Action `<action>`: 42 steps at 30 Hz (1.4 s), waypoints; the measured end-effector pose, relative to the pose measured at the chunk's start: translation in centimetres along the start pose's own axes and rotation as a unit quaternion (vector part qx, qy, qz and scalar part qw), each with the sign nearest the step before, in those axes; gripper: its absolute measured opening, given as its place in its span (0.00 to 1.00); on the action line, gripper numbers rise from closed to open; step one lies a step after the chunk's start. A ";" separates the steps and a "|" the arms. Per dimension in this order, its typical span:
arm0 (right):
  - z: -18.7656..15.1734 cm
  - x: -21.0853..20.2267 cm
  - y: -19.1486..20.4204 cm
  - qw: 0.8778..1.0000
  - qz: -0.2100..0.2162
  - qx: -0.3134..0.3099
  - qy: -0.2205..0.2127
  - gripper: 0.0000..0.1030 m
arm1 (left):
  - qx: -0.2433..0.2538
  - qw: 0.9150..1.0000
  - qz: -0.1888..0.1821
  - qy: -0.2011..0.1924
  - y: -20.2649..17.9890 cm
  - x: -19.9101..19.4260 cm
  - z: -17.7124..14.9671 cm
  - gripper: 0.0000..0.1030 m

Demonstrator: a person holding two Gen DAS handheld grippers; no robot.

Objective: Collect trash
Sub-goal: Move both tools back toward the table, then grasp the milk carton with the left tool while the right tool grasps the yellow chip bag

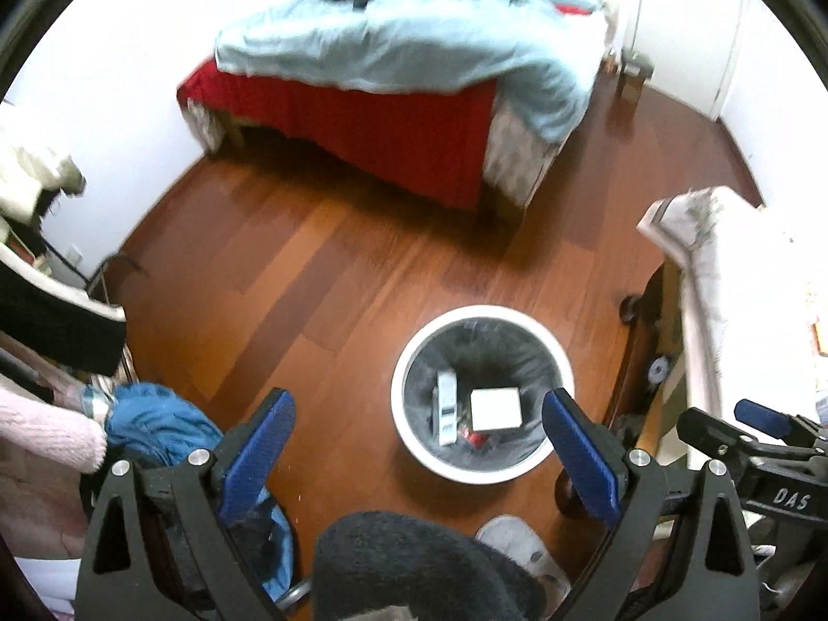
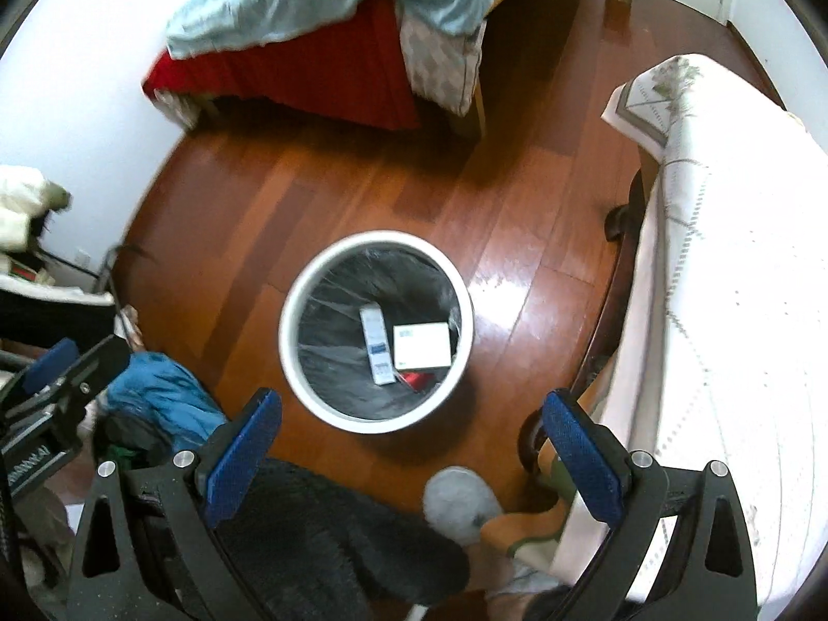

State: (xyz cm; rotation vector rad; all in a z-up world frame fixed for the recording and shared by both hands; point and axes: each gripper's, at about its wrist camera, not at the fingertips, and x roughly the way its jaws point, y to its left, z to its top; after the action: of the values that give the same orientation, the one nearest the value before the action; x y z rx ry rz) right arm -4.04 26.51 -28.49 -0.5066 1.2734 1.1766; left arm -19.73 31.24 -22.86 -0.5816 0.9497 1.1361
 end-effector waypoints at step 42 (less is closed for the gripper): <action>-19.8 -17.1 -56.6 0.809 0.011 0.550 -0.210 0.40 | 0.051 0.929 -0.237 0.279 -59.8 6.7 -5.8 0.86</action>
State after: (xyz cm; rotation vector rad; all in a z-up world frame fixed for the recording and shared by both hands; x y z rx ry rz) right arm 38.82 -18.26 -35.24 0.6054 1.3231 0.3568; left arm 35.14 9.36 -35.69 -1.0157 1.2537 0.4823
